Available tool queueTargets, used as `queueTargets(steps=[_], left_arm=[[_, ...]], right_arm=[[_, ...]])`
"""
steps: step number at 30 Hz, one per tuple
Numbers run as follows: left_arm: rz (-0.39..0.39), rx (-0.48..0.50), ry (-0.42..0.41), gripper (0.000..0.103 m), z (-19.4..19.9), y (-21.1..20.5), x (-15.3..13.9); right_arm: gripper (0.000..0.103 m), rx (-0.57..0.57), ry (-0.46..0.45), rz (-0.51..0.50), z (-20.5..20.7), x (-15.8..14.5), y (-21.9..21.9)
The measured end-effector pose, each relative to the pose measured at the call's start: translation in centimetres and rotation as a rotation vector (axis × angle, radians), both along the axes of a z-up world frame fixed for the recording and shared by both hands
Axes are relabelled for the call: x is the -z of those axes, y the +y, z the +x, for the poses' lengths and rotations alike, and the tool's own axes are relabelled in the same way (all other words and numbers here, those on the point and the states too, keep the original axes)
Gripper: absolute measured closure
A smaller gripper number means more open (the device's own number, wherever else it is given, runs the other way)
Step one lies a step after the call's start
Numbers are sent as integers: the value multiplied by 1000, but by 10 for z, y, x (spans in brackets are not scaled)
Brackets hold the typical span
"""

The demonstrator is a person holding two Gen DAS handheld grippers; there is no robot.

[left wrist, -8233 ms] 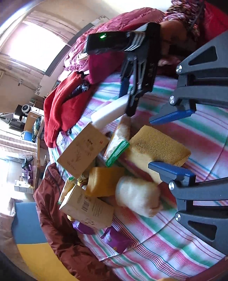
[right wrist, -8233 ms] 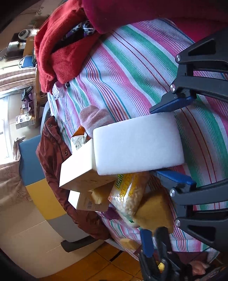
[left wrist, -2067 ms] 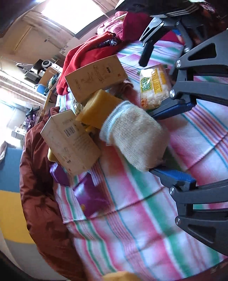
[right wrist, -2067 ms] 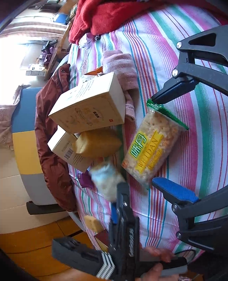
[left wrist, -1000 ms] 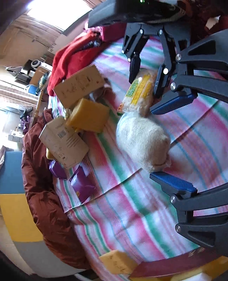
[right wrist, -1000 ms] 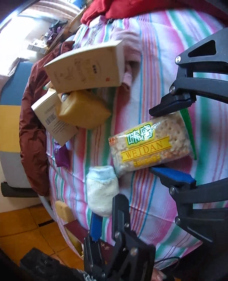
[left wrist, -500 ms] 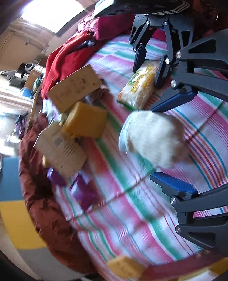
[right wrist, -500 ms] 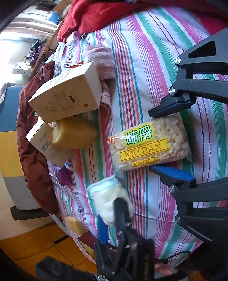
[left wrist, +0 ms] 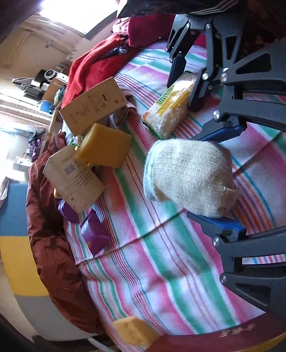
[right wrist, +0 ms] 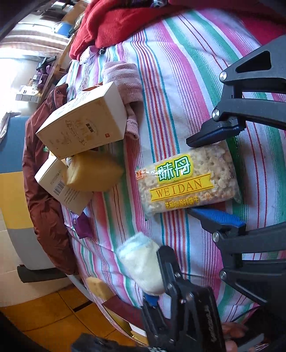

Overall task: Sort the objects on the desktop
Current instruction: 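Carry sock and WEIDAN packet into the gold tray and open both tools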

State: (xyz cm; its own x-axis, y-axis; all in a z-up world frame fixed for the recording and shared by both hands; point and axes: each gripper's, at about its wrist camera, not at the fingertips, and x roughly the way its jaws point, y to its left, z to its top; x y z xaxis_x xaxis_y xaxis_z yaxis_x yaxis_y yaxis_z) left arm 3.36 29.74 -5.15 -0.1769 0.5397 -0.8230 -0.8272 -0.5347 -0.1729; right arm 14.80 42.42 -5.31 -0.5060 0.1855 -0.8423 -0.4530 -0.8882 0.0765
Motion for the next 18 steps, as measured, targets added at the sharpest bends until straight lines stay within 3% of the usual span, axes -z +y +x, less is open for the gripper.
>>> queueTargets(steps=[11, 18], left_arm=[[75, -114, -84, 46, 0, -45, -8], [163, -150, -87, 46, -1, -80, -40]], right_arm=[[49, -54, 23, -46, -10, -15, -29], [49, -95, 67, -58, -22, -43, -52]])
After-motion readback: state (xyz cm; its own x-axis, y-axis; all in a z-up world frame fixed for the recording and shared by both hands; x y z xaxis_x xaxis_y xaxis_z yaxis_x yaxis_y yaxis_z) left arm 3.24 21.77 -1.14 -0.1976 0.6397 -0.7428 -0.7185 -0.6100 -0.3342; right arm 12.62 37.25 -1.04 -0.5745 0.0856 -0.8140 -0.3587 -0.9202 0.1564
